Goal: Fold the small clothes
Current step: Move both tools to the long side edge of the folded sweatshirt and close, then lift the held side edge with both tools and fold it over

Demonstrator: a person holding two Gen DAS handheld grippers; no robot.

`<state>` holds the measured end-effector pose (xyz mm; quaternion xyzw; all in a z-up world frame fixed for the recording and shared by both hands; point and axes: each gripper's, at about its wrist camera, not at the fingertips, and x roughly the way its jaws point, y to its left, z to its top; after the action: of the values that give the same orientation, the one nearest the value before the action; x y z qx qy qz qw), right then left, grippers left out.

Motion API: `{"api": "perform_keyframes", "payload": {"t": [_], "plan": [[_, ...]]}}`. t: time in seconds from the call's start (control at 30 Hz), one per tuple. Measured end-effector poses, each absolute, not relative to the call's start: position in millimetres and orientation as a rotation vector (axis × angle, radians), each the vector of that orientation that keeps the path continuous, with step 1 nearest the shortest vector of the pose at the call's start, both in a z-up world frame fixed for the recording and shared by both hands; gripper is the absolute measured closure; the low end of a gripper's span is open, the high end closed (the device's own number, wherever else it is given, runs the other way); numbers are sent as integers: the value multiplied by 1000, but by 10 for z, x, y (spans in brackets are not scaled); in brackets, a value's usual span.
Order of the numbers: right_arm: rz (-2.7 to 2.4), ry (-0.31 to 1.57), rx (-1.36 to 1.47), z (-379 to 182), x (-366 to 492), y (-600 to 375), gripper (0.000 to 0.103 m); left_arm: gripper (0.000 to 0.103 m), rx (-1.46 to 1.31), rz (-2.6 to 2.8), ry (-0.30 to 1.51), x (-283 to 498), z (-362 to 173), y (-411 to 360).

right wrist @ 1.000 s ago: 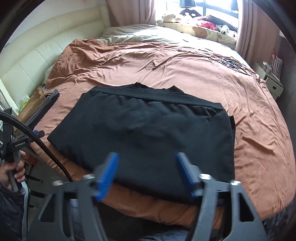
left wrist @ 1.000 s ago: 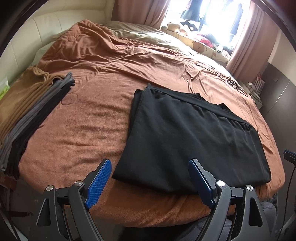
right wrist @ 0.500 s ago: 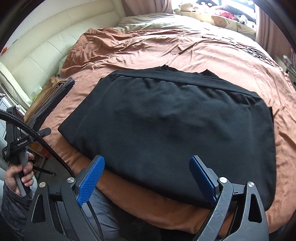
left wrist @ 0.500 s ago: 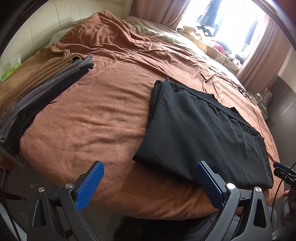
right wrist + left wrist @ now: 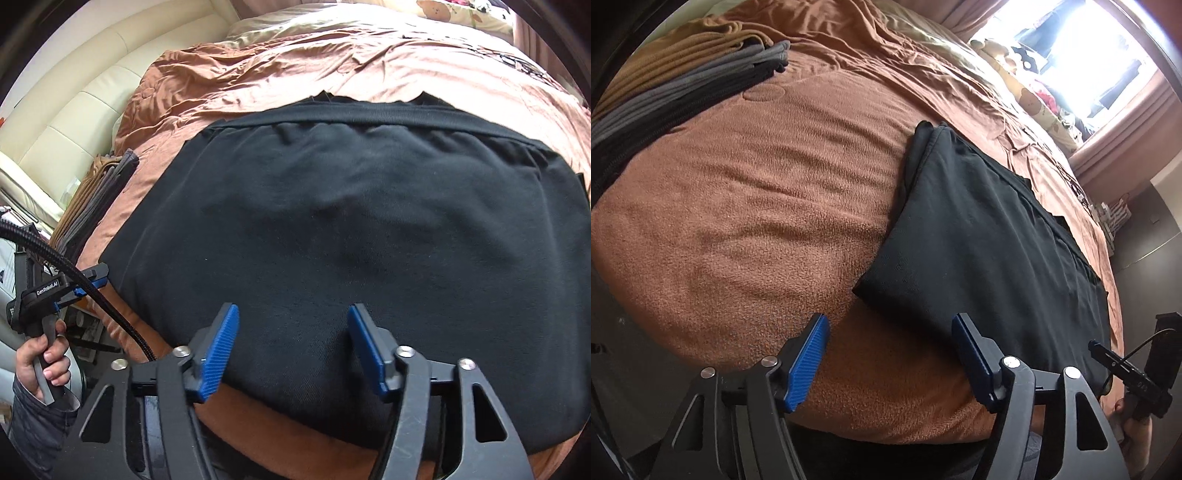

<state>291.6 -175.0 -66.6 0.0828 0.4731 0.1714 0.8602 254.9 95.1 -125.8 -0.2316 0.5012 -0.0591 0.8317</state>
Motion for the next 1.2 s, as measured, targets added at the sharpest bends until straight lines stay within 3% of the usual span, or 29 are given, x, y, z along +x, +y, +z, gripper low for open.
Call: {"api": "perform_keyframes", "payload": {"t": [0.17, 0.23, 0.33, 0.37, 0.4, 0.47, 0.6, 1.2], "plan": [[371, 968, 208, -849, 2970, -1781, 65, 36, -521, -104, 1062, 2674, -1302, 958], [381, 948, 219, -885, 2931, -1814, 67, 42, -544, -93, 1065, 2723, -1316, 969], [391, 942, 232, -895, 2859, -1840, 78, 61, -570, -72, 1064, 2769, -1331, 970], [407, 941, 232, -894, 2841, -1824, 88, 70, -570, -63, 1064, 2776, -1334, 969], [437, 942, 234, -897, 2824, -1803, 91, 81, -572, -56, 1057, 2778, -1335, 968], [457, 953, 196, -916, 2796, -1740, 91, 86, -583, -47, 1037, 2753, -1323, 985], [412, 966, 176, -911, 2885, -1772, 100, 89, -616, -34, 997, 2658, -1308, 1029], [258, 1045, 179, -784, 4044, -1656, 101, 89, -657, 8, 1010, 2695, -1340, 1035]]}}
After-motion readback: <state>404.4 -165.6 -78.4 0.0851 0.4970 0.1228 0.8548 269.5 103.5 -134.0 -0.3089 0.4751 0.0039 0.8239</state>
